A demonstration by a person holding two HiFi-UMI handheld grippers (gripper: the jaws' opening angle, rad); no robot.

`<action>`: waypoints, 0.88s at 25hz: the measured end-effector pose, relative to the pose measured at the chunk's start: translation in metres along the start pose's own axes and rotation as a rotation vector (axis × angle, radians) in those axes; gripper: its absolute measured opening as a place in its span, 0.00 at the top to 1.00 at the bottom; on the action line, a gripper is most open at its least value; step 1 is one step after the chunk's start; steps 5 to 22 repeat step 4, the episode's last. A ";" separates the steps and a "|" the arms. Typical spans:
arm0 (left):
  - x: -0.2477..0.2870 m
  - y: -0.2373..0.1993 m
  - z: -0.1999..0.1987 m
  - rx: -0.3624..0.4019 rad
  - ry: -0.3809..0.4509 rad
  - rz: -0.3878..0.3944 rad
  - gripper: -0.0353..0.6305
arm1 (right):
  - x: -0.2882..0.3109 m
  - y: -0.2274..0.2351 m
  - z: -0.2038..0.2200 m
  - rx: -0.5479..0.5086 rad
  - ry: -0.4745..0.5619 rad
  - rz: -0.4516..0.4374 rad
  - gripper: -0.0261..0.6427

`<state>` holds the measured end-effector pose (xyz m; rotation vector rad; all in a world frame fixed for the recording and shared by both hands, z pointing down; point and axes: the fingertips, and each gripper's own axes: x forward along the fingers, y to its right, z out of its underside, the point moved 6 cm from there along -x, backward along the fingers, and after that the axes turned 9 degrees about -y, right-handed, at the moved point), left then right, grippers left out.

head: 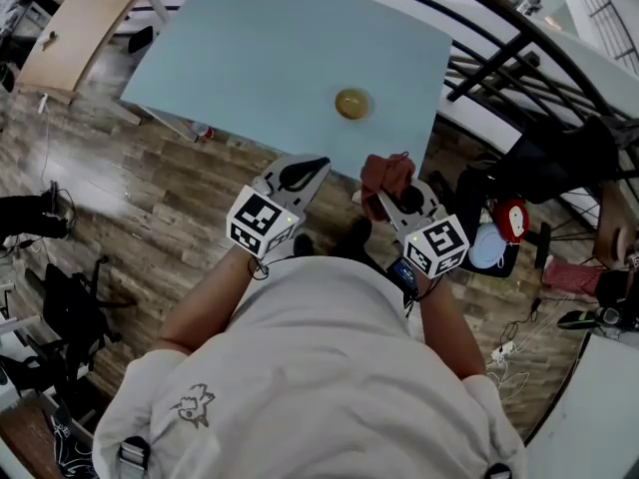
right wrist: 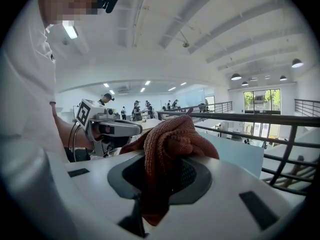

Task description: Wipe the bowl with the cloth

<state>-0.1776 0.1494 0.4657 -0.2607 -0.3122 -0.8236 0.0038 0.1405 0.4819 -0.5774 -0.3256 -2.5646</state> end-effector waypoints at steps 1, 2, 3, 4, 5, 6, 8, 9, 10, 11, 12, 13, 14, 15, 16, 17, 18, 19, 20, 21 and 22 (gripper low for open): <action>0.000 0.000 -0.001 -0.001 0.002 0.001 0.93 | -0.001 0.000 0.000 0.000 -0.001 -0.002 0.81; 0.001 0.000 -0.003 0.000 0.005 0.002 0.93 | -0.001 0.002 -0.001 0.000 -0.002 -0.002 0.81; 0.002 0.000 -0.004 0.002 0.006 0.004 0.93 | -0.002 0.003 -0.002 -0.001 -0.002 -0.002 0.81; 0.004 0.000 -0.006 0.004 0.008 0.005 0.93 | -0.003 0.005 -0.003 -0.003 -0.002 -0.002 0.81; 0.004 0.000 -0.006 0.004 0.008 0.005 0.93 | -0.003 0.005 -0.003 -0.003 -0.002 -0.002 0.81; 0.004 0.000 -0.006 0.004 0.008 0.005 0.93 | -0.003 0.005 -0.003 -0.003 -0.002 -0.002 0.81; 0.004 0.000 -0.006 0.004 0.008 0.005 0.93 | -0.003 0.005 -0.003 -0.003 -0.002 -0.002 0.81; 0.004 0.000 -0.006 0.004 0.008 0.005 0.93 | -0.003 0.005 -0.003 -0.003 -0.002 -0.002 0.81; 0.004 0.000 -0.006 0.004 0.008 0.005 0.93 | -0.003 0.005 -0.003 -0.003 -0.002 -0.002 0.81; 0.004 0.000 -0.006 0.004 0.008 0.005 0.93 | -0.003 0.005 -0.003 -0.003 -0.002 -0.002 0.81; 0.004 0.000 -0.006 0.004 0.008 0.005 0.93 | -0.003 0.005 -0.003 -0.003 -0.002 -0.002 0.81; 0.004 0.000 -0.006 0.004 0.008 0.005 0.93 | -0.003 0.005 -0.003 -0.003 -0.002 -0.002 0.81; 0.004 0.000 -0.006 0.004 0.008 0.005 0.93 | -0.003 0.005 -0.003 -0.003 -0.002 -0.002 0.81; 0.004 0.000 -0.006 0.004 0.008 0.005 0.93 | -0.003 0.005 -0.003 -0.003 -0.002 -0.002 0.81; 0.004 0.000 -0.006 0.004 0.008 0.005 0.93 | -0.003 0.005 -0.003 -0.003 -0.002 -0.002 0.81; 0.004 0.000 -0.006 0.004 0.008 0.005 0.93 | -0.003 0.005 -0.003 -0.003 -0.002 -0.002 0.81; 0.004 0.000 -0.006 0.004 0.008 0.005 0.93 | -0.003 0.005 -0.003 -0.003 -0.002 -0.002 0.81; 0.004 0.000 -0.006 0.004 0.008 0.005 0.93 | -0.003 0.005 -0.003 -0.003 -0.002 -0.002 0.81; 0.004 0.000 -0.006 0.004 0.008 0.005 0.93 | -0.003 0.005 -0.003 -0.003 -0.002 -0.002 0.81; 0.004 0.000 -0.006 0.004 0.008 0.005 0.93 | -0.003 0.005 -0.003 -0.003 -0.002 -0.002 0.81; 0.004 0.000 -0.006 0.004 0.008 0.005 0.93 | -0.003 0.005 -0.003 -0.003 -0.002 -0.002 0.81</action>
